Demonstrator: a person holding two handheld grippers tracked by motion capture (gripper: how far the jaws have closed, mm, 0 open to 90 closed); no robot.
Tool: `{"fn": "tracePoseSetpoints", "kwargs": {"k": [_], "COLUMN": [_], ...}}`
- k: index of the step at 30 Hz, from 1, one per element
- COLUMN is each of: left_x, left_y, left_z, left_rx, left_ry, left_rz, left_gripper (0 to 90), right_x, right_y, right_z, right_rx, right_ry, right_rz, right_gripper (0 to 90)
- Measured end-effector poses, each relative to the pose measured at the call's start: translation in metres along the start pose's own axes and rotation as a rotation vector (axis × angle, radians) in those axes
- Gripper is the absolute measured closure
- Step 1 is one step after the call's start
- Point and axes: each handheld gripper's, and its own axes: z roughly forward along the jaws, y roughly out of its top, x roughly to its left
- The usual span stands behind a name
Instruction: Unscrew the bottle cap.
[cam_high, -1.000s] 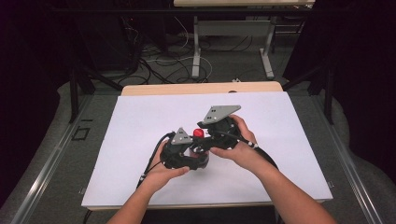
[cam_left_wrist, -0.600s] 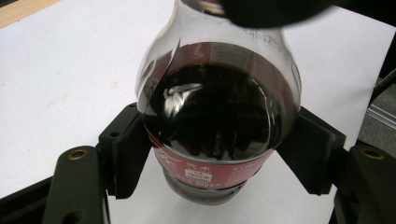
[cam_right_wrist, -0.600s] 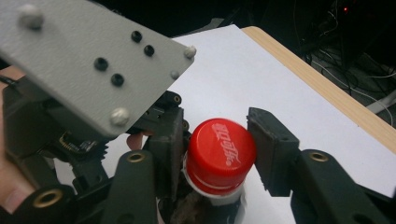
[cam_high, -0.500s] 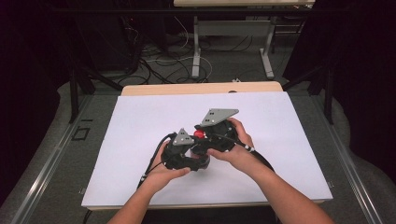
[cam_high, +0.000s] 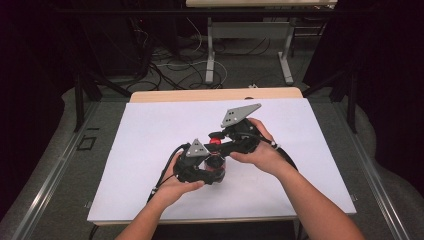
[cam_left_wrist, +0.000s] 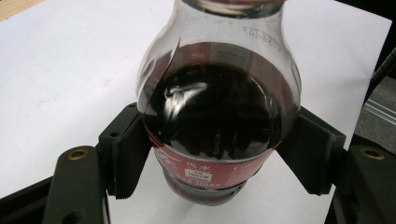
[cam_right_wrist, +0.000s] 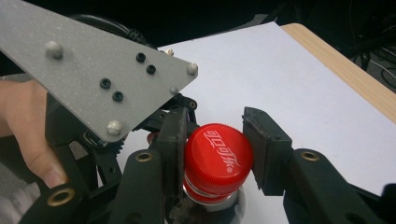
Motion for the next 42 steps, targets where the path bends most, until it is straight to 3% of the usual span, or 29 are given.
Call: {"fn": "tracePoseSetpoints", "kwargs": {"k": [29, 42], "left_x": [0.015, 0.023], "left_y": [-0.005, -0.003], "left_z": [-0.005, -0.013], "left_rx": [-0.013, -0.031], "left_ry": [0.024, 0.047], "left_rz": [-0.065, -0.080], "left_gripper": [30.4, 30.4], "right_x": [0.000, 0.000], "right_y": [-0.003, -0.024], "right_z": [-0.010, -0.018], "right_rx": [0.000, 0.013], "right_ry": [-0.044, -0.081], "right_rz": [0.024, 0.067], "right_gripper": [60.4, 60.4]}}
